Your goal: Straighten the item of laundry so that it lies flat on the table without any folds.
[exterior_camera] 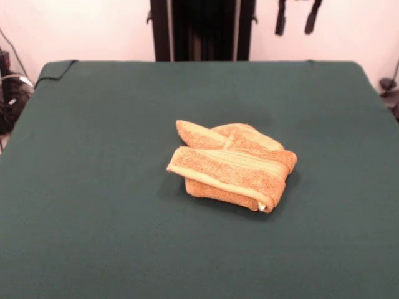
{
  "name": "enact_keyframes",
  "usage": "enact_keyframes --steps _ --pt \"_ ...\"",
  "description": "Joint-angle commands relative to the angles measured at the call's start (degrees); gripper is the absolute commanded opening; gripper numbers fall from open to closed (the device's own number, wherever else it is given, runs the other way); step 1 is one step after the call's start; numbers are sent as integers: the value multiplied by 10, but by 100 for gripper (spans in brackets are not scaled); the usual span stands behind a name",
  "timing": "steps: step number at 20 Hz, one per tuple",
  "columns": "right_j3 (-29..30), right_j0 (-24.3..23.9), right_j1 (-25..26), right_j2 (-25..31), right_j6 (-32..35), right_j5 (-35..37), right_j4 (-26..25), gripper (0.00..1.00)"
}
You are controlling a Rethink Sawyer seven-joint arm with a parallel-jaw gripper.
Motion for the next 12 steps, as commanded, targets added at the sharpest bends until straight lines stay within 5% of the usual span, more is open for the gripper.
enact_keyframes --steps 1,12 --pt "-8 14 112 19 166 -93 40 100" --pt "-8 17 126 3 152 -117 53 100"
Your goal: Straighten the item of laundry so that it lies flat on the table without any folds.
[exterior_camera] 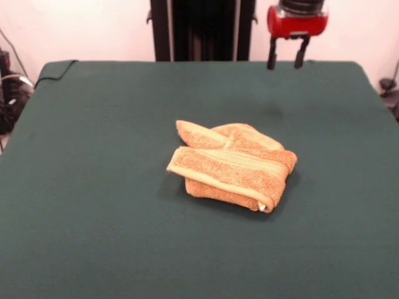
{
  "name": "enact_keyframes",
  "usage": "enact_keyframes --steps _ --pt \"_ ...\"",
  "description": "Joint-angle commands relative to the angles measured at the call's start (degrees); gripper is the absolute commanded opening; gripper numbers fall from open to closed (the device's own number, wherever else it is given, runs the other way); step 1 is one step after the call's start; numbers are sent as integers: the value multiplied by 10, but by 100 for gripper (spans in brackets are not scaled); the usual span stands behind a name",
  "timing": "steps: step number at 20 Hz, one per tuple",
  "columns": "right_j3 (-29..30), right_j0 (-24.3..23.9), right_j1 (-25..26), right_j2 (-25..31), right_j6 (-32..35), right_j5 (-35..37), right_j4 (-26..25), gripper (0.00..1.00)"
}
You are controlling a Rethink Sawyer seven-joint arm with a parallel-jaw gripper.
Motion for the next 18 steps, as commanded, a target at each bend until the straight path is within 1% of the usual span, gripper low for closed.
enact_keyframes --steps 1,4,8,10,12,18 --pt "-5 8 13 6 143 -16 36 100" --pt "-1 -7 -6 10 126 6 28 100" --pt "-8 -3 -56 1 107 75 23 100" --pt "-29 8 -80 -10 97 132 20 100" --pt "-55 16 -92 -14 88 177 15 100" --pt "-65 3 -95 6 66 201 1 100"
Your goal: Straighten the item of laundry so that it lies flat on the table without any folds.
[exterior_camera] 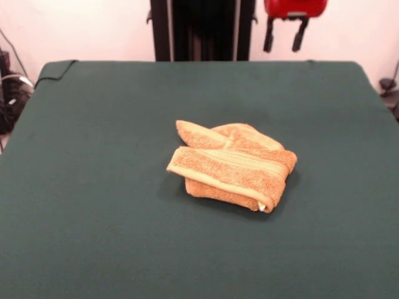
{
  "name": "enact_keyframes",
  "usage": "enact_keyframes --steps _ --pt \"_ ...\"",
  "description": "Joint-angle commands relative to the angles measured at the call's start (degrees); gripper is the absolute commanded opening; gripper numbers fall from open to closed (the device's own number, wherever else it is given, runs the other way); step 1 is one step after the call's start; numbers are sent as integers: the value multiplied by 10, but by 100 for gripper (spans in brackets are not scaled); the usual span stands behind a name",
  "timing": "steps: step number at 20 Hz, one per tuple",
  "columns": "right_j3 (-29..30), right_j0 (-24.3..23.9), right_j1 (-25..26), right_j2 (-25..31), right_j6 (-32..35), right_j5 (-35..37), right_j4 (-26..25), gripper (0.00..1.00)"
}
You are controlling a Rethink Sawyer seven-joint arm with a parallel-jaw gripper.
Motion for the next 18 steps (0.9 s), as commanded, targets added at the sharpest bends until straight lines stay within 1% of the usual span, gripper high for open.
enact_keyframes --steps 1,3,7,9,15,18 --pt "-80 14 -17 25 71 127 2 100" --pt "-89 15 -14 25 76 129 0 100" --pt "-121 1 17 24 83 125 3 100" --pt "-137 -15 32 25 80 131 4 100" --pt "-178 -66 75 30 65 103 2 100" --pt "-210 -92 98 40 49 112 0 100"
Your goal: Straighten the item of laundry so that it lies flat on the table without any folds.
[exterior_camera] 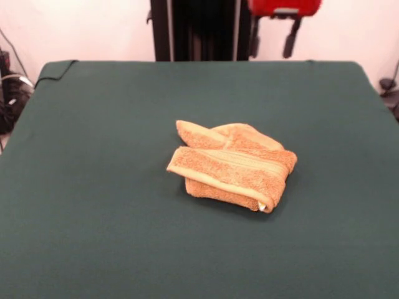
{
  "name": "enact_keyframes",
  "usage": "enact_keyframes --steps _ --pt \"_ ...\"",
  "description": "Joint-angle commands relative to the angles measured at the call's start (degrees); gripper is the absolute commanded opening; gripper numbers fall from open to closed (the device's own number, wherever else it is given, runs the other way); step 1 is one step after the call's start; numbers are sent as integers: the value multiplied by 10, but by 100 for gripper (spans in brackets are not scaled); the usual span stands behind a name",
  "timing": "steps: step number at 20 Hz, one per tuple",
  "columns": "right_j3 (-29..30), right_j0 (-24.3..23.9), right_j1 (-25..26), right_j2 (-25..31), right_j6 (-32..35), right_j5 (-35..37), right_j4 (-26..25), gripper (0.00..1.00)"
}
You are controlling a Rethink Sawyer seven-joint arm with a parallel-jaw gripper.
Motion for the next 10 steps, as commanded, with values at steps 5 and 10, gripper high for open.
enact_keyframes --steps 5,10 --pt "-105 -64 99 53 32 49 -9 100" --pt "-129 -82 110 65 16 69 -16 100"
